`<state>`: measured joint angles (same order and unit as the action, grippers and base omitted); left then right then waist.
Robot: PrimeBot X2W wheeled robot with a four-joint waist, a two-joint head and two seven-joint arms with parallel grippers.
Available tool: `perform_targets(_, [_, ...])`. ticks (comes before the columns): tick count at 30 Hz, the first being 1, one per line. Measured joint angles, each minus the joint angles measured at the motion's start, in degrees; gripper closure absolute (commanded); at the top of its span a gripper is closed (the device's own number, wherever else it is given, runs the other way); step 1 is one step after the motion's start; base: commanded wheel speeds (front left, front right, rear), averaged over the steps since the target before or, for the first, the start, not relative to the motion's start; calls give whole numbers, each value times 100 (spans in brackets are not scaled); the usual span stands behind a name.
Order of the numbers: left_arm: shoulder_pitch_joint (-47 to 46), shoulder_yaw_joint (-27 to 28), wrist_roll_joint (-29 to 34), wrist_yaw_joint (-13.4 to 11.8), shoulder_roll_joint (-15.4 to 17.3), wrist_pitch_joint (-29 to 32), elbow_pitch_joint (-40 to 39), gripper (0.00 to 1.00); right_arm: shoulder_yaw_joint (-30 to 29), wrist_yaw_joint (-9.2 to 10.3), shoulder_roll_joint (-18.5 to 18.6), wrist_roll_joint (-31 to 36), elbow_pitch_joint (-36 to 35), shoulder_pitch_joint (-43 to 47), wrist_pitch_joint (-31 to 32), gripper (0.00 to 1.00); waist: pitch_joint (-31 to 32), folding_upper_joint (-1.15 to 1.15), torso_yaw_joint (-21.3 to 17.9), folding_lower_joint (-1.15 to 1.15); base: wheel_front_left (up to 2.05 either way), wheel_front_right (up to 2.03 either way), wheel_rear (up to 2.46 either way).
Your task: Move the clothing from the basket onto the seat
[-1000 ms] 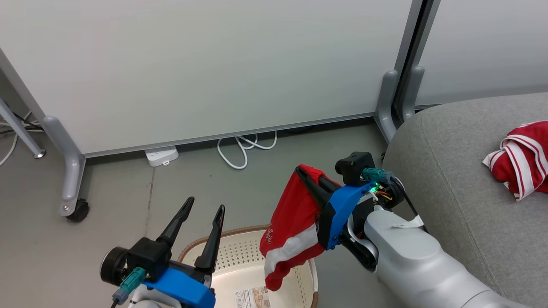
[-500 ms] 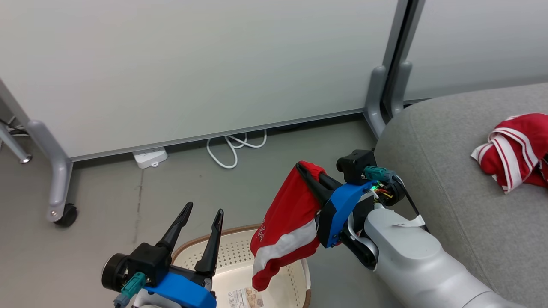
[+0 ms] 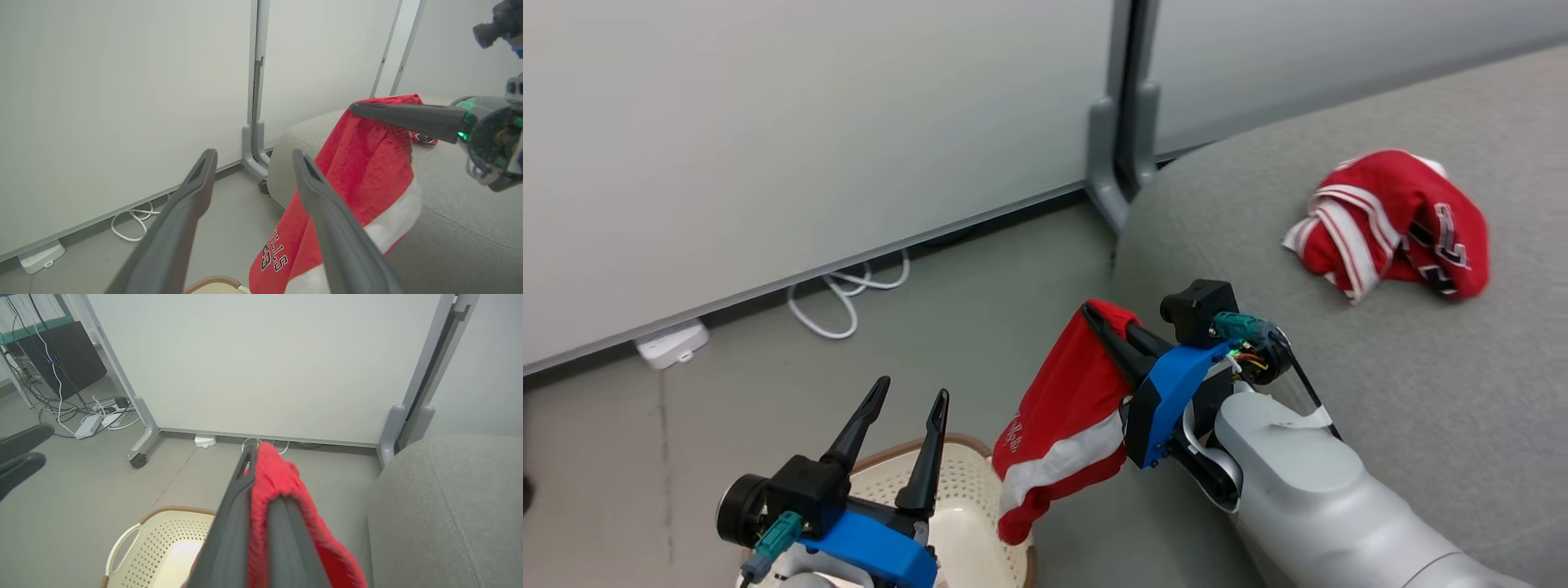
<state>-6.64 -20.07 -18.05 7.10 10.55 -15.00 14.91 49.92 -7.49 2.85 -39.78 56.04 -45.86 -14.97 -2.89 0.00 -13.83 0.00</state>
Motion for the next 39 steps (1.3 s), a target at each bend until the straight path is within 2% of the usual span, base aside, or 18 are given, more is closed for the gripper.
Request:
perform_targets(11, [-92, -20, 85, 11, -34, 0, 27, 0, -235, 1, 2, 126, -3, -18, -1, 100, -128, 0, -983, 0, 0, 0, 0])
perform_targets(21, [-202, -85, 89, 12, 46, 0, 54, 0, -472, 0, 2, 201, -76, 10, -1, 100, -257, 0, -1612, 0, 0, 0, 0])
perform_targets(35, [-403, -286, -5, 27, 121, 0, 163, 0, -907, 0, 1, 331, -30, 59, -1, 100, -435, 0, -1697, 0, 0, 0, 0])
perform_targets(39, [-471, -301, 38, 27, 162, 0, 94, 0, -1262, 0, 52, 416, 226, -359, 0, 100, -596, 0, -1661, 0, 0, 0, 0])
